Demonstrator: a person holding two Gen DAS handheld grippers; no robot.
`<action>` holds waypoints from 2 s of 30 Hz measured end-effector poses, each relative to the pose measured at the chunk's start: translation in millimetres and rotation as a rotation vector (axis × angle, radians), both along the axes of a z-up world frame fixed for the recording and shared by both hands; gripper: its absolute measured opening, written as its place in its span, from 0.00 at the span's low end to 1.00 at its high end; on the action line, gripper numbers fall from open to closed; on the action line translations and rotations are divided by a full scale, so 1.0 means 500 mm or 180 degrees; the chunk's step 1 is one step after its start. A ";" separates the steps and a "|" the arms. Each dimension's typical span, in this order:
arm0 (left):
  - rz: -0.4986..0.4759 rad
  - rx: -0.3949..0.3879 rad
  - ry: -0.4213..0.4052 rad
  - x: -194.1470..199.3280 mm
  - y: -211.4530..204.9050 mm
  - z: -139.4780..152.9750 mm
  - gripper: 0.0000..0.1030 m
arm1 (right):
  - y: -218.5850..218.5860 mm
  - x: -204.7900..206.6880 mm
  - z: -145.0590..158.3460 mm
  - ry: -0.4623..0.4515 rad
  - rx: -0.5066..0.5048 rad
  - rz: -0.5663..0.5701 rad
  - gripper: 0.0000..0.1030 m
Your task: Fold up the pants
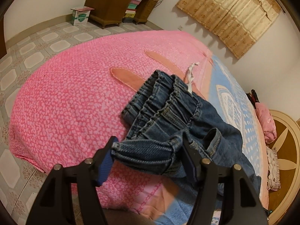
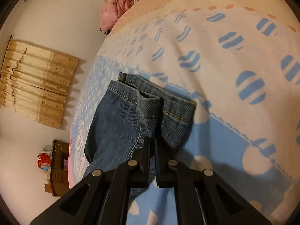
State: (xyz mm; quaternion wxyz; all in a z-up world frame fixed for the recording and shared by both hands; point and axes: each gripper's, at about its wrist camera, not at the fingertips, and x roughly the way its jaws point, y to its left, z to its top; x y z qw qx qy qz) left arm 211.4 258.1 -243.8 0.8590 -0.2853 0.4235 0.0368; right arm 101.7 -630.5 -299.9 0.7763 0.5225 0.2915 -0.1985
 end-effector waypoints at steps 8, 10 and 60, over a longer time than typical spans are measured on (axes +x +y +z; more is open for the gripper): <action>0.0023 -0.0024 0.0003 0.000 0.001 -0.008 0.68 | 0.046 0.064 0.192 0.0292 -0.1200 0.0311 0.14; 0.0043 -0.0029 -0.0002 0.000 -0.001 -0.009 0.68 | 0.043 0.127 0.200 0.0282 -0.1130 0.0521 0.18; 0.0144 0.0067 0.0058 0.012 -0.002 -0.018 0.80 | 0.012 0.043 0.060 0.0414 -0.0230 -0.0356 0.51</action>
